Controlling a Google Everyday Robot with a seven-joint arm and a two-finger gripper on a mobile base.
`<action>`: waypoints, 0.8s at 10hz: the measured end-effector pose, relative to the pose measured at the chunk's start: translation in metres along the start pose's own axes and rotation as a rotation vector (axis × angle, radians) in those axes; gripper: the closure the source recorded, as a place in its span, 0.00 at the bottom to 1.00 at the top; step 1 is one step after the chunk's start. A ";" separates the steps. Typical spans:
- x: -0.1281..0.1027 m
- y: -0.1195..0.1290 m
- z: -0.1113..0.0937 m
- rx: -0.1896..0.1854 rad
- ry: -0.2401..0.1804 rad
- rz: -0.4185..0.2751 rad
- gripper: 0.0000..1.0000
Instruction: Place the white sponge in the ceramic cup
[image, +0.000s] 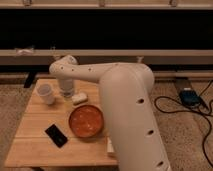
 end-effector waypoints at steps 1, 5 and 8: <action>0.005 -0.014 0.004 0.006 0.003 0.000 0.33; 0.009 -0.059 0.035 0.024 -0.003 -0.009 0.33; 0.013 -0.070 0.050 0.030 -0.007 -0.011 0.33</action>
